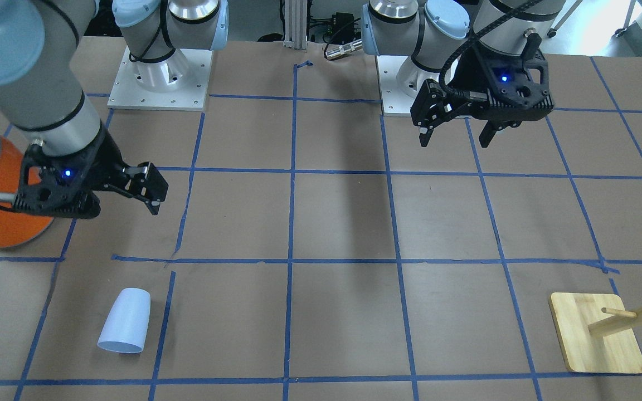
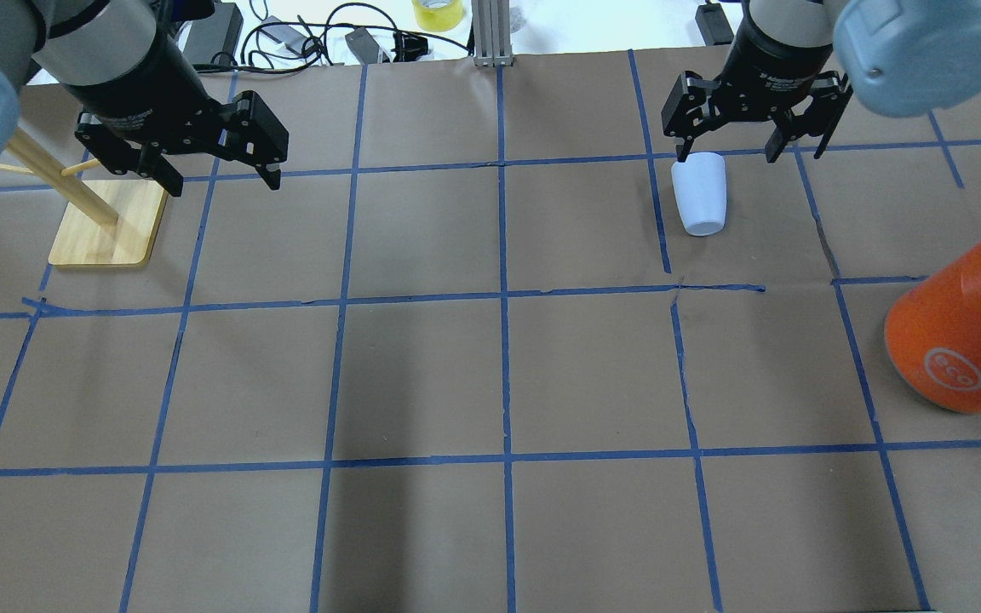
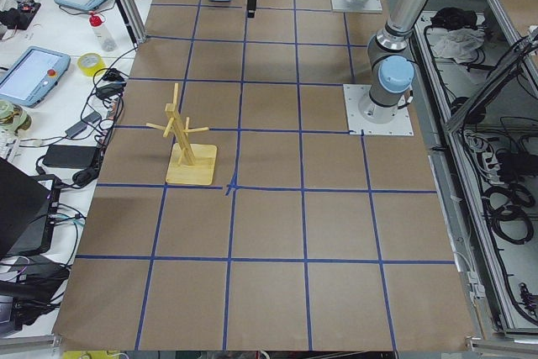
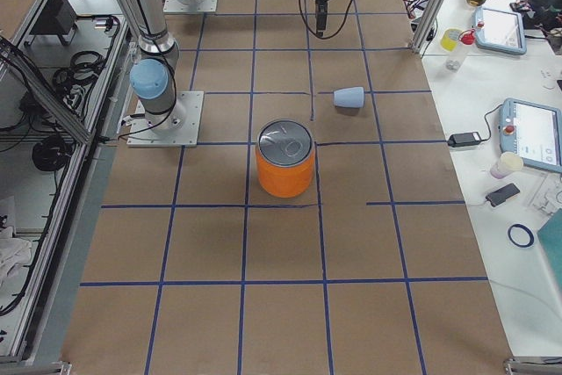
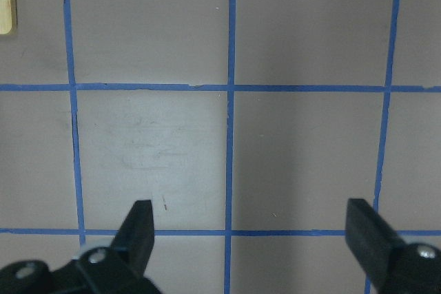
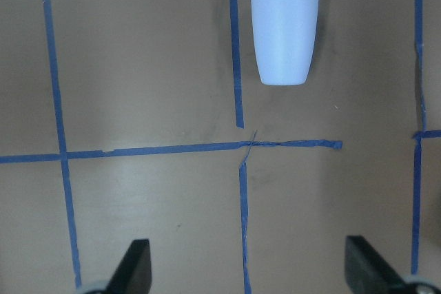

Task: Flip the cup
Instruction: 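Move the right gripper down over the upside-down light-blue cup, then close the right gripper on the light-blue cup's base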

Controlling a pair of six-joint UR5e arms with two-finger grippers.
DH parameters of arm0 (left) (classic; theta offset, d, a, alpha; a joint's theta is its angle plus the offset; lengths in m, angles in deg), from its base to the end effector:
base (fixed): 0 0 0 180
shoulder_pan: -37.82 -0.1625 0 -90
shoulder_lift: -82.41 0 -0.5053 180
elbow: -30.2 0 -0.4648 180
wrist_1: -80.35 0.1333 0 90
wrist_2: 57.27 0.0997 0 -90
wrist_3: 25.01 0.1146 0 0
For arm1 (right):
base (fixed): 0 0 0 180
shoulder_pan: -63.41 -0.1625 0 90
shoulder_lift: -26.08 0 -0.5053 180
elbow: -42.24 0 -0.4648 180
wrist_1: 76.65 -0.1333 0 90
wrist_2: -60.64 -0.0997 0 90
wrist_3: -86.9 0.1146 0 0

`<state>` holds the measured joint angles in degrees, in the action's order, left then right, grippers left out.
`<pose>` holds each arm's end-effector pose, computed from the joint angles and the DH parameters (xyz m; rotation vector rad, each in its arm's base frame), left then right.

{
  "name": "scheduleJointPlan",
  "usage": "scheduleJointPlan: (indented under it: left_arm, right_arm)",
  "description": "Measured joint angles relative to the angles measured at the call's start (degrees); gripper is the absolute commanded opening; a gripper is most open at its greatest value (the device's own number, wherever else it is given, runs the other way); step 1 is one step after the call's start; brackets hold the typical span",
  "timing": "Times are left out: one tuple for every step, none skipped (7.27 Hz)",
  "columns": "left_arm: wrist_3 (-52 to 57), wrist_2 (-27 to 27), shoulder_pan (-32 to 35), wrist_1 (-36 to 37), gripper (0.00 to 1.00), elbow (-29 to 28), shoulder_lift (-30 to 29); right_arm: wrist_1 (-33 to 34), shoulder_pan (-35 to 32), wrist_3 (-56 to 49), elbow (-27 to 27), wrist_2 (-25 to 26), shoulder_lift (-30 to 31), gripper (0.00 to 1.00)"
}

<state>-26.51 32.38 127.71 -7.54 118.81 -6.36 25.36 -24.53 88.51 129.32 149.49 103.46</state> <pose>-0.1329 -0.5625 0.5829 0.0436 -3.1315 0.1292 0.1113 -0.6772 0.4668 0.0993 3.1195 -0.0630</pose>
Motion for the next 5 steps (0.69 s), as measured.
scheduleJointPlan:
  left_arm:
    - [0.0,0.0,0.0,0.0,1.00,0.0,0.0]
    - [0.0,0.0,0.0,0.0,1.00,0.0,0.0]
    - [0.0,0.0,0.0,0.0,1.00,0.0,-0.1]
    - [0.0,0.0,0.0,0.0,1.00,0.0,-0.1]
    - [0.0,0.0,0.0,0.0,1.00,0.1,-0.1]
  right_arm:
    - [5.5,1.8,-1.6,0.5,-0.2,-3.9,0.99]
    - [10.3,3.4,-3.6,0.8,-0.5,-7.8,0.98]
    - [14.5,4.2,-4.6,1.1,-0.6,-11.4,0.98]
    - [18.3,4.5,-4.9,1.4,-1.1,-14.3,0.97]
    - [20.6,4.6,-4.8,1.5,-2.0,-16.5,0.97]
